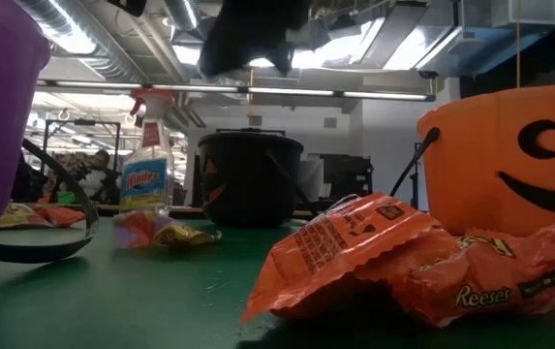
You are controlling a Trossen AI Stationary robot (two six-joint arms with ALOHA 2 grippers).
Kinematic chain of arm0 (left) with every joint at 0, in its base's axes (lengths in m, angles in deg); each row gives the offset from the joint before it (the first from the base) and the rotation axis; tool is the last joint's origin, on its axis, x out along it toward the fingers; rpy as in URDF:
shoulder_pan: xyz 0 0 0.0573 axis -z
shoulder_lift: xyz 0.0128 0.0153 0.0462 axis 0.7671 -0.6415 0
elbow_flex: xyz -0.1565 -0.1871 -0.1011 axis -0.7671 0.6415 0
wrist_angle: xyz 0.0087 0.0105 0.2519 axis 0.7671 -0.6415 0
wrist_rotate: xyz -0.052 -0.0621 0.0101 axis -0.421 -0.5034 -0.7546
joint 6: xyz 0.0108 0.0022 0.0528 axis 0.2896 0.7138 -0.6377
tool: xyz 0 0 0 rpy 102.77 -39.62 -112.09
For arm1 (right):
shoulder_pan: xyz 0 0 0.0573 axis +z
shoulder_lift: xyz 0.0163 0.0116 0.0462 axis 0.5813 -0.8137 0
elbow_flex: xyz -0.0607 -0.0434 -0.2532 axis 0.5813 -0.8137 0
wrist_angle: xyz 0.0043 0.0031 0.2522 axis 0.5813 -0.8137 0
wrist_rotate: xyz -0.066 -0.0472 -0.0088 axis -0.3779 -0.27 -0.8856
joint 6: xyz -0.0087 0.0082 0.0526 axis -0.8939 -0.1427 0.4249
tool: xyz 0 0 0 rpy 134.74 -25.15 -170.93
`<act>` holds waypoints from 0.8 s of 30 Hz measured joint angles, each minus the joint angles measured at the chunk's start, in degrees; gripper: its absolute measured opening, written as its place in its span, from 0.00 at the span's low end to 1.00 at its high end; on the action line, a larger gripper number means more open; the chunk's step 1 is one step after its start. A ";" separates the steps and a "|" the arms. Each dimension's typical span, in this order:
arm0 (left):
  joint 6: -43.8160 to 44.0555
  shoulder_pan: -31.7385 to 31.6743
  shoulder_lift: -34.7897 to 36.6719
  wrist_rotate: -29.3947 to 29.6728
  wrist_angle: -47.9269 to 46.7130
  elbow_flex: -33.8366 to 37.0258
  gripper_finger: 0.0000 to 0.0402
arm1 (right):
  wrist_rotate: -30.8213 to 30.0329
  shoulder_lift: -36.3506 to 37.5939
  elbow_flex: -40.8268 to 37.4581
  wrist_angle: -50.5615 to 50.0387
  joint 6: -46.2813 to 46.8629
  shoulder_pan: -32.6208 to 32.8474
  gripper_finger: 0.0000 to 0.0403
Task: Sort candy
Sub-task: Put the yellow candy into the violet bucket
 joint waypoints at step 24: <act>1.57 0.66 0.26 0.00 -0.29 0.04 0.30 | -1.64 -14.93 -0.36 6.76 -0.22 0.00 0.87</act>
